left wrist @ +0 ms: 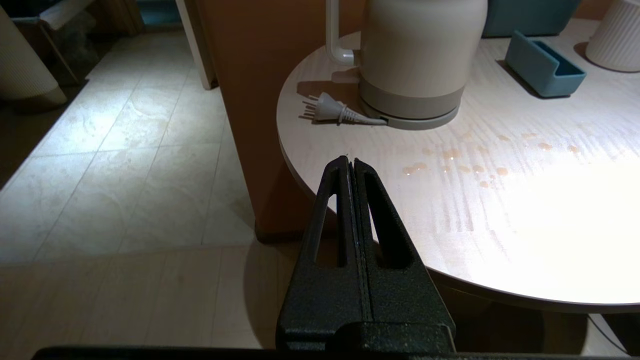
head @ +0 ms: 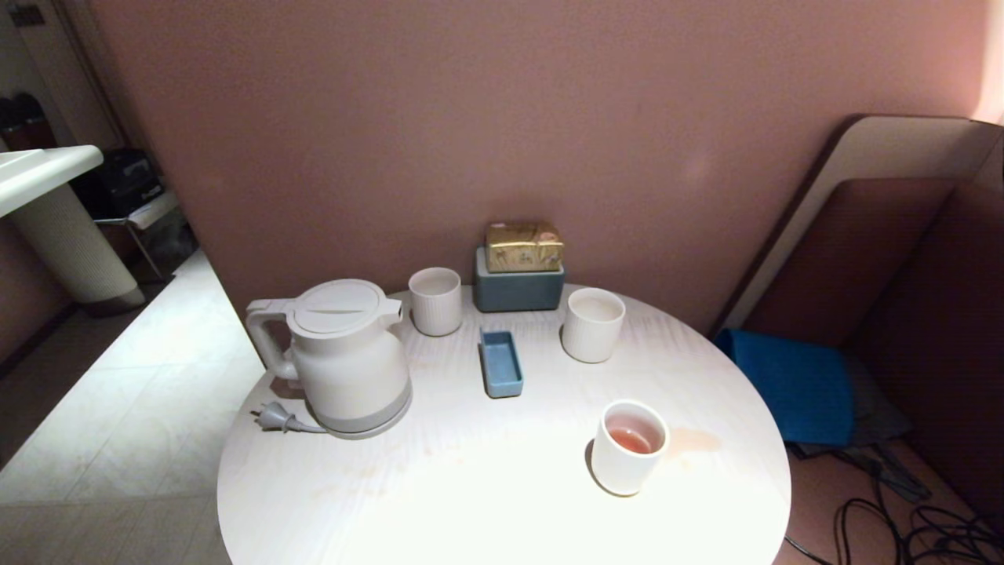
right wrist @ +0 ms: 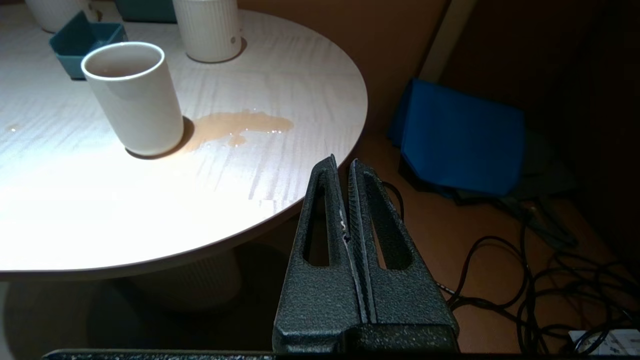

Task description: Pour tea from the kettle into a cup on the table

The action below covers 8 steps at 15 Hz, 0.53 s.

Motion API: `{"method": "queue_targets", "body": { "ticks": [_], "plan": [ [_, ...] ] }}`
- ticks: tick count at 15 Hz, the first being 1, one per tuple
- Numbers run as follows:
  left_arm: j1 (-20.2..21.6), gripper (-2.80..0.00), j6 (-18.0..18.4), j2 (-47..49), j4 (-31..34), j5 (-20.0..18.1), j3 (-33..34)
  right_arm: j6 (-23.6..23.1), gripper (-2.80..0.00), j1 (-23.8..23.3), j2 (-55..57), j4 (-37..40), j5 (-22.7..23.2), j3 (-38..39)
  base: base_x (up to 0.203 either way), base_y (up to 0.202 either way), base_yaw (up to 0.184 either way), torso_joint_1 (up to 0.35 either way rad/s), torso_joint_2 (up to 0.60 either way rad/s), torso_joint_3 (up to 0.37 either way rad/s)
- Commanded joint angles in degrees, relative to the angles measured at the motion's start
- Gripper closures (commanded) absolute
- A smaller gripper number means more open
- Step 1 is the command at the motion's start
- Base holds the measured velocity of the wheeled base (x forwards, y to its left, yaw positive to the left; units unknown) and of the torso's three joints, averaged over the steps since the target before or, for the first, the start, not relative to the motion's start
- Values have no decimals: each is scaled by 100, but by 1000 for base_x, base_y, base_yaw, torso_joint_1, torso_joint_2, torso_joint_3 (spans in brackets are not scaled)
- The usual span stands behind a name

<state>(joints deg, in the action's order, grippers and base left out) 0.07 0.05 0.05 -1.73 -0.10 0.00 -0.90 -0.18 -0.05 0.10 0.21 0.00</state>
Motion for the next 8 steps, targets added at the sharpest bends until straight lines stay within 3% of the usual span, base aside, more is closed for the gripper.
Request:
{"method": "queue_targets", "body": {
  "ticks": [1,3,8],
  "plan": [
    [1,0,4,4,-3,1,0,0,0,1,5,-1,-3,0,0,0,0,2,-7,197],
    [1,0,4,4,-3,1,0,-16,0,-8,5,-1,7,0,0,0,0,2,3,162],
    [1,0,2,4,-3,1,0,-14,0,1,5,-10,14,0,0,0,0,1,1,27]
  ]
}}
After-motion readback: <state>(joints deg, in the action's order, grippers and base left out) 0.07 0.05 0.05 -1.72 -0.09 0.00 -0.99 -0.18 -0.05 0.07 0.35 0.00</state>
